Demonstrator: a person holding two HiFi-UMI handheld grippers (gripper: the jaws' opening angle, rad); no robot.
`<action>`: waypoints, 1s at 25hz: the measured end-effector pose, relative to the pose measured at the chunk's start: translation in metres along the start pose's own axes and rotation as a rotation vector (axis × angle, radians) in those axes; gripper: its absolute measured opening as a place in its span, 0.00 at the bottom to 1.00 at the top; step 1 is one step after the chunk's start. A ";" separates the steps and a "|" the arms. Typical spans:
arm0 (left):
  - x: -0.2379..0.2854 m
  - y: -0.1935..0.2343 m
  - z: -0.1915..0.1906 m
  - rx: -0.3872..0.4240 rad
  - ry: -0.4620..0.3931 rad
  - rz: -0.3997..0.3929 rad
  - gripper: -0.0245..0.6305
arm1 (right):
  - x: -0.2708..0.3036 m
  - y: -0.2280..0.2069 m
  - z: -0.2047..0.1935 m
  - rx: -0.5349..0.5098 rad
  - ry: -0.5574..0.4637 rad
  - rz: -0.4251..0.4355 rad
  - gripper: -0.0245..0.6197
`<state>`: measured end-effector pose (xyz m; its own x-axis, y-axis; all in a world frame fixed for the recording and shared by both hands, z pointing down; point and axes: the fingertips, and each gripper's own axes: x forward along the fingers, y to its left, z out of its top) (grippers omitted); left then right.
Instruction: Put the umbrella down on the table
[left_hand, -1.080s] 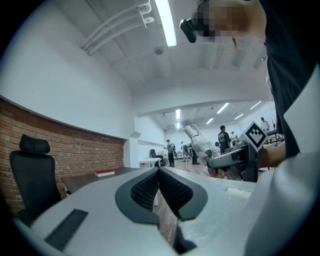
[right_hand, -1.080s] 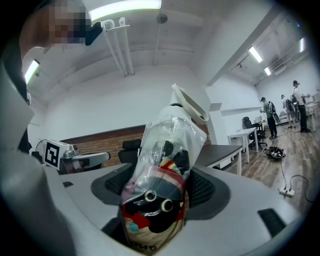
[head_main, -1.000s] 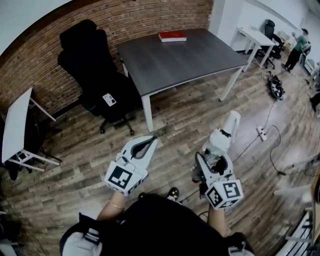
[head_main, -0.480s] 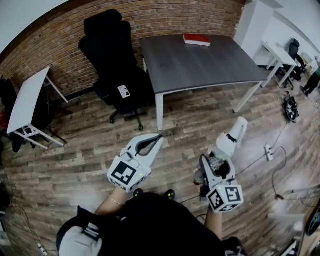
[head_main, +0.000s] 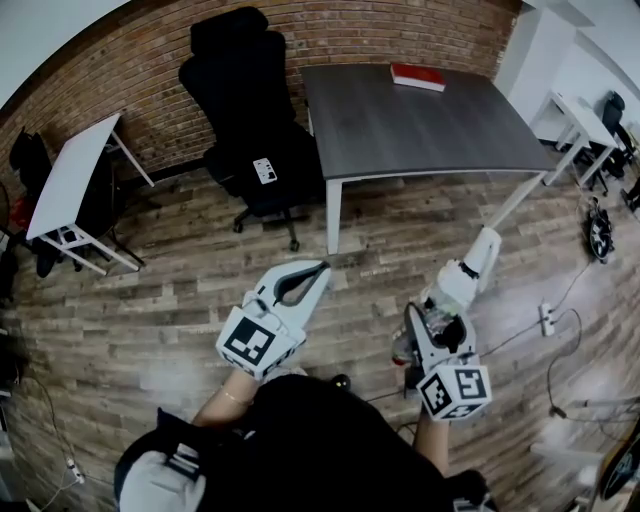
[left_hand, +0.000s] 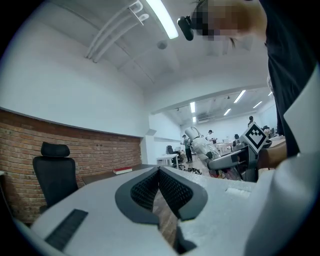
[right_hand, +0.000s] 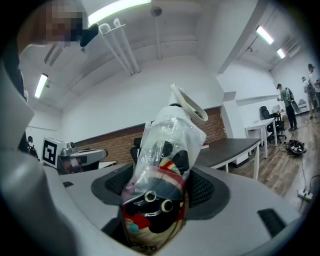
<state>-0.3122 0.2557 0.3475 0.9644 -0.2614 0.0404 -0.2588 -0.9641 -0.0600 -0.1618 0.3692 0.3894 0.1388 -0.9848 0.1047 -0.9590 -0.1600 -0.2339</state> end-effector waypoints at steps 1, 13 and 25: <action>0.000 0.000 -0.001 0.000 0.002 0.004 0.03 | 0.001 0.000 0.000 0.001 0.000 0.002 0.54; 0.020 0.015 -0.011 -0.005 0.007 -0.009 0.03 | 0.015 -0.017 -0.006 0.011 0.016 -0.035 0.54; 0.135 0.045 -0.009 -0.001 -0.023 -0.197 0.03 | 0.056 -0.077 0.019 0.018 -0.016 -0.203 0.54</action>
<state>-0.1943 0.1769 0.3592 0.9974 -0.0667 0.0288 -0.0651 -0.9965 -0.0525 -0.0749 0.3252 0.3945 0.3328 -0.9332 0.1358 -0.9065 -0.3563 -0.2266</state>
